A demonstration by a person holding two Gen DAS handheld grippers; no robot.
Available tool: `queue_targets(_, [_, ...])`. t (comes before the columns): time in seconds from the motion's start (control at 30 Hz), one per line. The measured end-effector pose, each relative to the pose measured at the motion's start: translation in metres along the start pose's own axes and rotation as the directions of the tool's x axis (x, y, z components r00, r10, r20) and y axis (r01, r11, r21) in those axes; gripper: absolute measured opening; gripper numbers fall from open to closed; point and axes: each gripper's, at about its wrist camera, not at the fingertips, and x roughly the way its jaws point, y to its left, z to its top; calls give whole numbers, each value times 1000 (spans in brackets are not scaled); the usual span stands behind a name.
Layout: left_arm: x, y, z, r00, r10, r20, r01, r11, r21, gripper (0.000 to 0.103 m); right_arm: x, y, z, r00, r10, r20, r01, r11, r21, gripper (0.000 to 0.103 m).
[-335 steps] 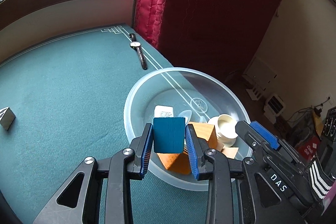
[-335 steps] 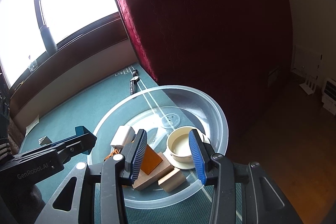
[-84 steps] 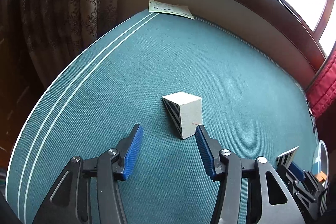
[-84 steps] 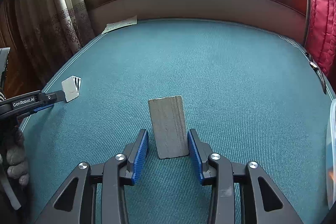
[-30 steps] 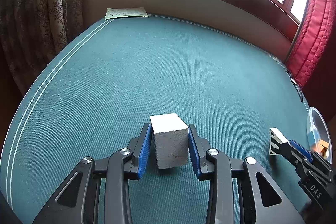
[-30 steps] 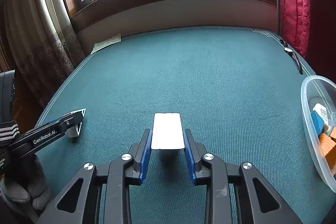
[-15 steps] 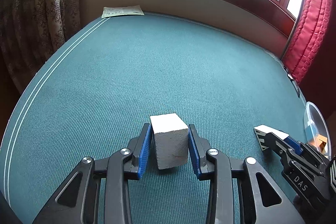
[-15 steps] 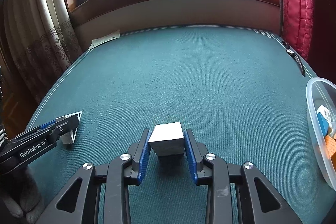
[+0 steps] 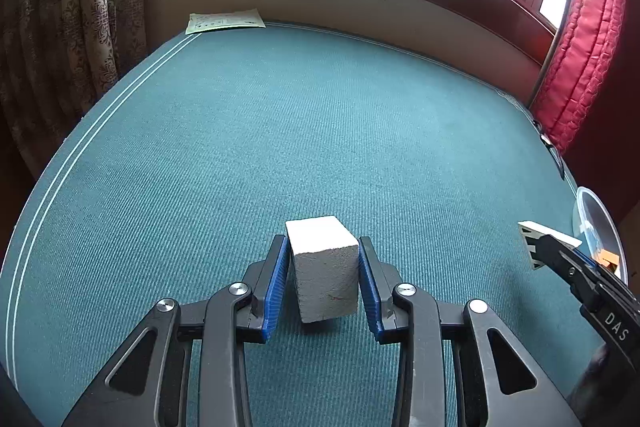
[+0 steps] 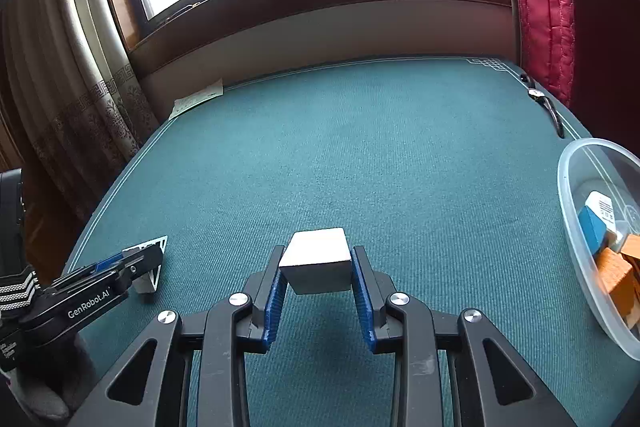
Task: Organize rigid objects
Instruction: 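Carry the white cube and striped wedge toward the clear bowl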
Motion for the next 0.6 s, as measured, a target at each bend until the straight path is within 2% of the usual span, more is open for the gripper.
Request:
queue_targets(0.37, [-6,-23,-2,999,-52,-12,53,998,33,35,-48,-41,5,993,-61,101,53,995,80,33])
queue_targets(0.6, [-15,-19,1,999,-47,-2,47,999,27,35,-81,-75,6,975,-143,170,117,981,154,33])
